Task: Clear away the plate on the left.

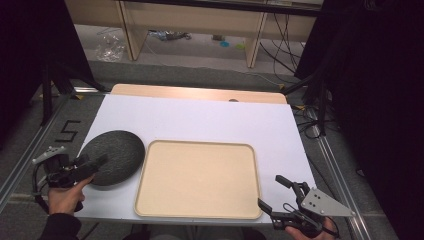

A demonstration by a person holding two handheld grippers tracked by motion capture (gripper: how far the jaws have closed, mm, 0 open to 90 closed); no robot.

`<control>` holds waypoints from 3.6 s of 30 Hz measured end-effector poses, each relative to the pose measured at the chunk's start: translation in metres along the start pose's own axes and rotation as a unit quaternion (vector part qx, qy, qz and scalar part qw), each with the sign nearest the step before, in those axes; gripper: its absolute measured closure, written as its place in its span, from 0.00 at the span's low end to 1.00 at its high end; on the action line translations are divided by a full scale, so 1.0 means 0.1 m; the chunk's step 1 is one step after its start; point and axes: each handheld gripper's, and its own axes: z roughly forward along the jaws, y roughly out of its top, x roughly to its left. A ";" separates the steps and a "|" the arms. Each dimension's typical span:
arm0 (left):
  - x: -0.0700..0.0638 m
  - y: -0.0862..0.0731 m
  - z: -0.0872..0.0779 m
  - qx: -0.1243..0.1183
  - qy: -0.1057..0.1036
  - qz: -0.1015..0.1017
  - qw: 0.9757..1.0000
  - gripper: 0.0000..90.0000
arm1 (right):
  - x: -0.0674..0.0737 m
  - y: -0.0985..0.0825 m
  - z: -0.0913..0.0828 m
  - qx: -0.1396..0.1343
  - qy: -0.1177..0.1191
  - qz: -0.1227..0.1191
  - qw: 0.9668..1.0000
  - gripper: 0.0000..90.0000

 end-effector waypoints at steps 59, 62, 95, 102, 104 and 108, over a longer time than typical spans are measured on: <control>0.82 -0.11 0.13 0.090 0.019 -0.173 0.981 0.32 | 0.01 -0.01 0.01 -0.001 0.004 0.001 1.000 0.21; 0.84 -0.12 0.15 0.097 0.025 -0.179 0.979 0.33 | 0.01 0.00 0.02 -0.006 0.003 -0.005 1.000 0.21; 1.08 -0.31 0.23 0.082 -0.020 -0.317 0.945 0.77 | 0.02 0.00 0.06 0.004 0.018 -0.015 1.000 0.23; 1.12 -0.35 0.24 0.076 -0.026 -0.337 0.938 0.85 | 0.02 0.01 0.07 0.004 0.022 -0.020 1.000 0.24; 1.13 -0.37 0.23 0.071 -0.035 -0.344 0.936 0.86 | 0.03 0.00 0.06 0.010 0.020 -0.019 1.000 0.24; 1.17 -0.39 0.22 0.062 -0.047 -0.363 0.929 0.89 | 0.02 0.01 0.07 0.006 0.023 -0.020 1.000 0.24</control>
